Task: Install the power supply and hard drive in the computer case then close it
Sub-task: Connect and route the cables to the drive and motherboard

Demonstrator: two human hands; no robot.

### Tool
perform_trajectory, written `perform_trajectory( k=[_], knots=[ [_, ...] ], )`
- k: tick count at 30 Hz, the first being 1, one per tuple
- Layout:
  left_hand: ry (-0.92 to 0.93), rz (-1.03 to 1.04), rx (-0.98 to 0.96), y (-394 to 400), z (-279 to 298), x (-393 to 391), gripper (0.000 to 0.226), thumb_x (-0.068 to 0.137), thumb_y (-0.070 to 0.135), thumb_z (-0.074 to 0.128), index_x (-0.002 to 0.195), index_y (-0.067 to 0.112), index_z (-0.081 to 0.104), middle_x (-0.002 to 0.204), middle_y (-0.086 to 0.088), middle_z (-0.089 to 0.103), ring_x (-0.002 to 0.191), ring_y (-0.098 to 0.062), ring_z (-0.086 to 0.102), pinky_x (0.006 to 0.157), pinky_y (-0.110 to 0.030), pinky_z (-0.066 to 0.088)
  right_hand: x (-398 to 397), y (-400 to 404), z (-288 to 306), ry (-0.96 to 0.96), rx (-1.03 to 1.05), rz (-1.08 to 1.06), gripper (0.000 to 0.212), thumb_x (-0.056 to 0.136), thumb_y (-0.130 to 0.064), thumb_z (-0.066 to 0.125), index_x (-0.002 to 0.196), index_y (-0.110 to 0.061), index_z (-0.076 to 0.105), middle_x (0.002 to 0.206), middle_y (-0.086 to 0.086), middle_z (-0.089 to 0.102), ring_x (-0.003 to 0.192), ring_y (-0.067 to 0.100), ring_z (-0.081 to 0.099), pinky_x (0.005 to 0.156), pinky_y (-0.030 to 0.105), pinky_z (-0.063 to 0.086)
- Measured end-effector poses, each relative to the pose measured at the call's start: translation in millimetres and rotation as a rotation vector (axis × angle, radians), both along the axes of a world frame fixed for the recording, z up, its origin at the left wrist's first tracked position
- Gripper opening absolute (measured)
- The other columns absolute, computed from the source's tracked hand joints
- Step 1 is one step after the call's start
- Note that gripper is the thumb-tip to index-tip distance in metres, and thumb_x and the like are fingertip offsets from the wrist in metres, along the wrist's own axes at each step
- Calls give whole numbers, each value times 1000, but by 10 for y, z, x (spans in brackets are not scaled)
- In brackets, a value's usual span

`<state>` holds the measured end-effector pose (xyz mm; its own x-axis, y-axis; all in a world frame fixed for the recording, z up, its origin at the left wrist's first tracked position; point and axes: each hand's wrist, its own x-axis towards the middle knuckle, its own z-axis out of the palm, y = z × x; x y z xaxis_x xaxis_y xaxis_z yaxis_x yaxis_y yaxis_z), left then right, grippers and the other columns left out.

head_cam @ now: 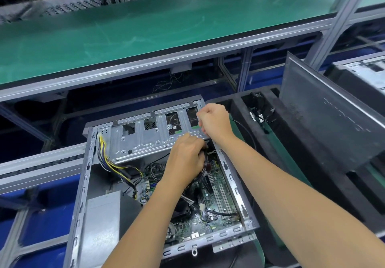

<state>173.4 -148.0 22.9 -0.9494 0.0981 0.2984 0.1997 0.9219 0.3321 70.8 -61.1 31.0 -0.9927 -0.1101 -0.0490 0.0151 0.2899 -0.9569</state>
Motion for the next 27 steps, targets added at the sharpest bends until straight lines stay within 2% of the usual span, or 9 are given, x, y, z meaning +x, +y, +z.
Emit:
perform_trajectory(
  k=[5, 7, 9, 11, 15, 19, 21, 24, 27],
  knots=[
    [-6, -14, 58, 7, 8, -10, 12, 62, -10, 70, 67, 1, 66, 63, -9, 61, 67, -29, 57, 56, -34, 51, -144, -88, 16, 59, 44, -4, 19, 92, -9, 51, 86, 0, 67, 72, 10, 67, 68, 26, 62, 65, 40, 53],
    [1, -3, 80, -4, 5, -31, 12, 64, -10, 69, 69, 0, 67, 63, -9, 62, 67, -29, 58, 55, -34, 51, -161, -82, -32, 55, 45, -29, 18, 92, -8, 51, 83, -1, 66, 73, 11, 67, 65, 21, 61, 61, 37, 52],
    [4, 6, 112, -19, -5, -27, 14, 64, -11, 70, 71, 1, 69, 65, -8, 64, 69, -28, 60, 56, -32, 52, -163, -81, -49, 30, 15, -44, 17, 91, -8, 52, 79, -6, 65, 67, 4, 65, 56, 11, 56, 52, 28, 48],
    [3, -1, 132, -24, -11, -16, 18, 63, -13, 69, 73, 3, 70, 67, -6, 65, 70, -26, 60, 57, -29, 51, -166, -84, -42, 14, 20, -51, 17, 90, -8, 51, 78, -7, 64, 65, 2, 64, 54, 10, 55, 51, 26, 47],
    [4, 3, 155, -12, -7, -24, 19, 63, -13, 67, 71, 3, 68, 68, -5, 65, 72, -24, 59, 60, -28, 50, -163, -109, -40, 43, 66, -43, 18, 89, -7, 50, 83, 4, 63, 78, 17, 67, 71, 29, 61, 64, 42, 53],
    [-15, -6, 161, -24, -20, -24, 21, 62, -14, 67, 73, 3, 69, 70, -6, 66, 72, -25, 60, 63, -24, 44, -160, -117, -44, 72, 105, -40, 18, 90, -8, 52, 82, 4, 62, 81, 18, 68, 81, 36, 65, 68, 45, 54],
    [-42, -4, 150, -26, -27, -32, 18, 65, -13, 65, 74, 3, 68, 72, -7, 67, 76, -25, 60, 63, -26, 45, -167, -116, -45, 75, 110, -41, 19, 90, -8, 52, 82, 5, 63, 81, 18, 68, 81, 36, 65, 68, 45, 54],
    [-86, 1, 76, -15, -25, -44, 12, 70, -11, 59, 72, 0, 64, 68, -10, 62, 77, -25, 54, 60, -38, 50, -165, -115, -41, 73, 106, -45, 19, 90, -8, 51, 83, 3, 64, 79, 17, 68, 81, 35, 66, 67, 45, 54],
    [-79, -12, -2, 25, 19, -44, 20, 63, -18, 58, 59, 1, 52, 57, -11, 53, 66, -26, 49, 49, -37, 43, -163, -118, -37, 73, 110, -42, 19, 90, -8, 51, 83, 3, 64, 79, 17, 68, 80, 35, 66, 66, 45, 55]
  ],
)
